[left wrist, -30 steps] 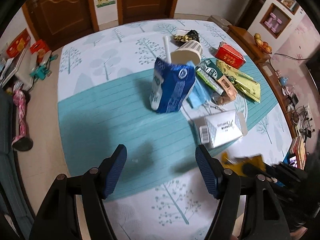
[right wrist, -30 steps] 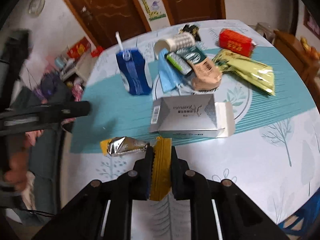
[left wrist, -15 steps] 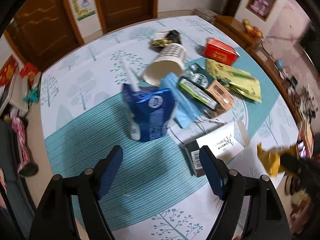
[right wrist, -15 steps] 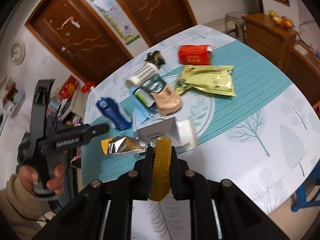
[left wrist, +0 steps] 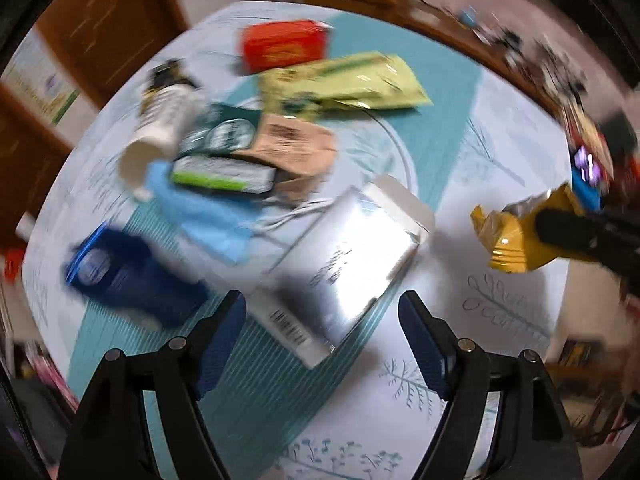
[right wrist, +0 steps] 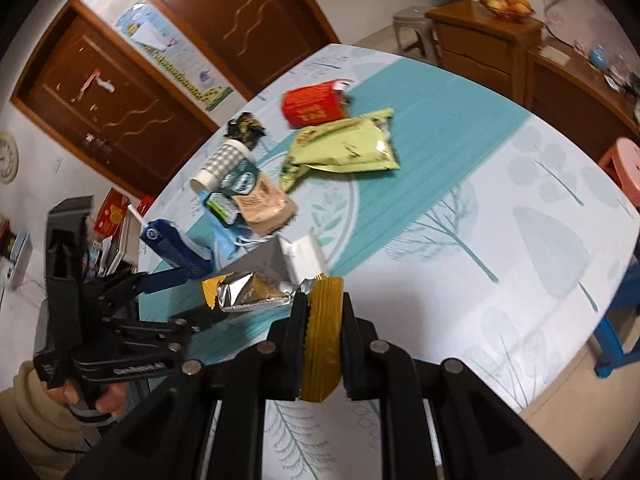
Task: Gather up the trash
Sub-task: 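Grasp the yellow wrapper with the right tool while the left tool reaches for the silver box, then grasp the silver box with the left tool while the right tool holds the yellow wrapper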
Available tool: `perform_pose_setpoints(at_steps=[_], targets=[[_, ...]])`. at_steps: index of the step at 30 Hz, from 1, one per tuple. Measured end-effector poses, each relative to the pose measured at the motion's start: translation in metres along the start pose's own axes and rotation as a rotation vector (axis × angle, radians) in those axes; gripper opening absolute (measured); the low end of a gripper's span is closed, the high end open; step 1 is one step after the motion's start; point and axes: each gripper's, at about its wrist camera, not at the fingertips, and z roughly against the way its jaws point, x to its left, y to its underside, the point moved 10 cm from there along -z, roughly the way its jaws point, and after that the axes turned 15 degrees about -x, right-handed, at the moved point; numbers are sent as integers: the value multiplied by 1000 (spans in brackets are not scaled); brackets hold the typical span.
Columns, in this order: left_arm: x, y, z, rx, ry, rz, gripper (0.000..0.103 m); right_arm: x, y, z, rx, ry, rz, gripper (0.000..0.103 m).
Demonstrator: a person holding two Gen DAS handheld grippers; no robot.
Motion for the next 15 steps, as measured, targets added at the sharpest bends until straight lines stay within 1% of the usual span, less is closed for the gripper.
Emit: perform_pose_setpoints(at_steps=[4,8,10,12,13,15], targets=[[-13,-3,-16,23,11,-116,77,-13,6,7,-8,22,-32,14],[-20,-4,-29,46,9,-193,77,-19,10,11,-10,30,-48,14],[-22,-4,-34,56,12,-204,77,-22,13,12,-6,34,-49,14],[-24,-2,-40,80,26,-190,77,-23,17,13,-3,35,-53,14],[-24,0,-44,93,28,-183,79,-25,19,14,-2,36,-56,14],[-25,-1,-46,90,28,-168,79,-27,22,16,-1,35,-65,14]])
